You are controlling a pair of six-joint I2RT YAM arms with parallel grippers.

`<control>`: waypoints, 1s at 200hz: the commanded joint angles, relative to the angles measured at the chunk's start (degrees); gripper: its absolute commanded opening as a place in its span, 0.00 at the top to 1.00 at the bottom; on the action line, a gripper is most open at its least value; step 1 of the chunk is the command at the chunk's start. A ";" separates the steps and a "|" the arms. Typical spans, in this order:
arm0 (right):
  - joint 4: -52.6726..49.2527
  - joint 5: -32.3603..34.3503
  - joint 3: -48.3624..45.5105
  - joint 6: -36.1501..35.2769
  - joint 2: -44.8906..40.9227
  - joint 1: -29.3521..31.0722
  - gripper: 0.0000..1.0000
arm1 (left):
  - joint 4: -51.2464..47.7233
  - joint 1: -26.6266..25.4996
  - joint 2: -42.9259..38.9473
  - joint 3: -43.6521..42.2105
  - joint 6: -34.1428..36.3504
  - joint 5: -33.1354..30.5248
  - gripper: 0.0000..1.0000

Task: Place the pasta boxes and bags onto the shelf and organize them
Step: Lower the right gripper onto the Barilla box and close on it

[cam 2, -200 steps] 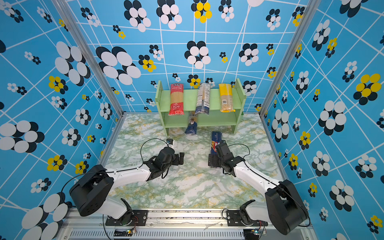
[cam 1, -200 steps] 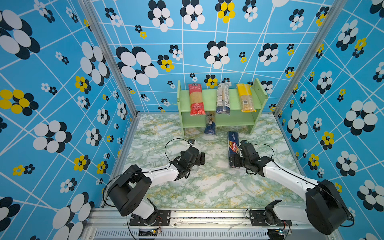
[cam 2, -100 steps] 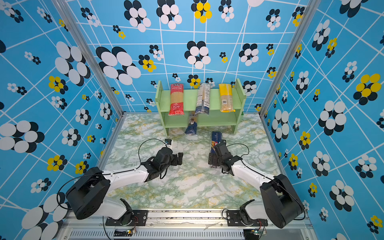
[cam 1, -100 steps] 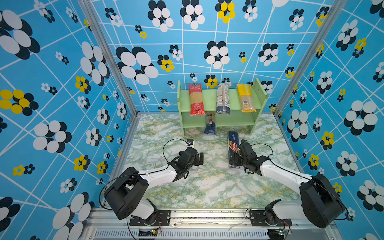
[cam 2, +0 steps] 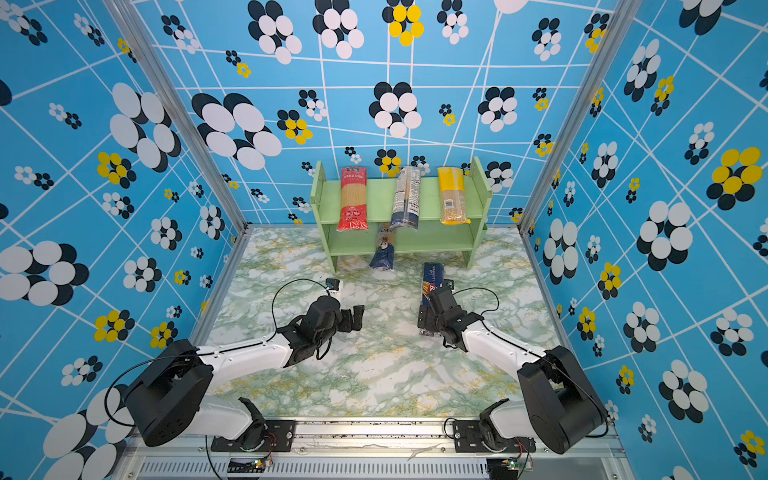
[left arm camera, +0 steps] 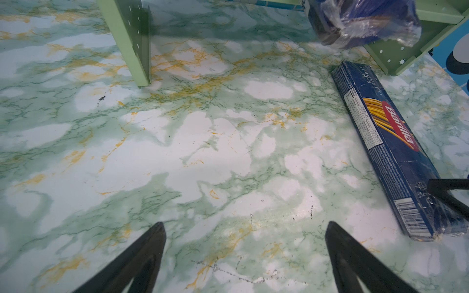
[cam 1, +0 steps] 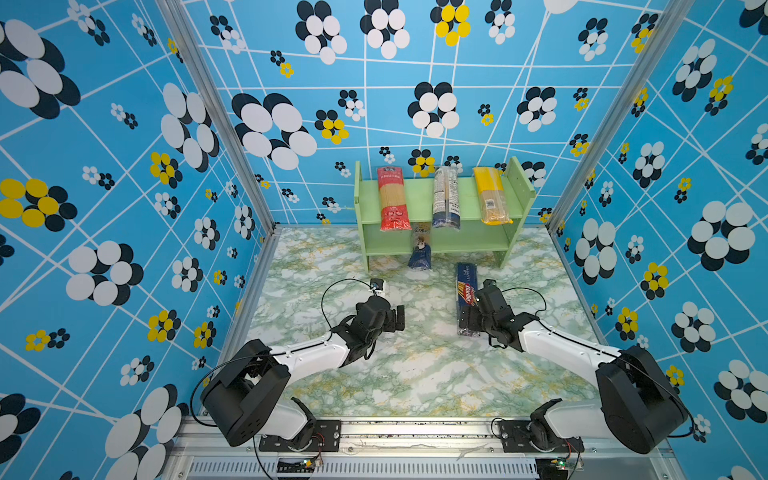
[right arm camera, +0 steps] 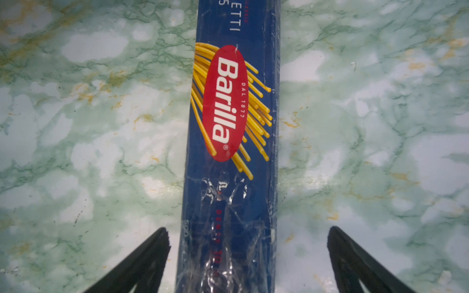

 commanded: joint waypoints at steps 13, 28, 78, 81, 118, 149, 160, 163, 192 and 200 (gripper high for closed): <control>1.89 1.60 -0.30 0.70 1.15 0.29 0.01 | 1.68 0.88 -1.51 -1.89 0.50 1.60 0.01; 2.55 1.39 -0.32 0.82 1.58 0.29 0.01 | 1.93 1.14 -1.74 -2.30 0.27 1.90 0.01; 4.51 0.11 -0.67 1.64 3.66 0.38 0.01 | 2.24 1.97 -2.35 -3.09 -0.20 2.42 0.01; 4.70 0.14 -0.79 1.80 3.78 0.41 0.01 | 2.31 1.99 -2.26 -3.16 -0.22 2.48 0.01; 6.96 0.21 -1.64 3.41 5.52 0.90 0.01 | 2.41 2.27 -2.24 -3.32 -0.53 3.05 0.01; 8.52 0.05 -1.99 3.86 7.53 1.49 0.01 | 2.24 2.41 -2.41 -3.44 -0.64 3.14 0.01; 8.90 0.24 -1.99 3.88 8.12 1.82 0.01 | 2.02 2.43 -2.50 -3.42 -0.58 3.23 0.01; 9.01 0.39 -2.05 3.86 8.34 1.87 0.01 | 1.98 2.45 -2.57 -3.39 -0.56 3.23 0.01; 10.98 0.34 -2.45 4.03 10.10 2.40 0.01 | 0.72 2.61 -3.48 -3.57 -0.58 3.30 0.01; 11.52 0.34 -2.74 4.19 10.39 2.49 0.01 | 0.17 2.69 -3.98 -3.60 -0.61 3.31 0.01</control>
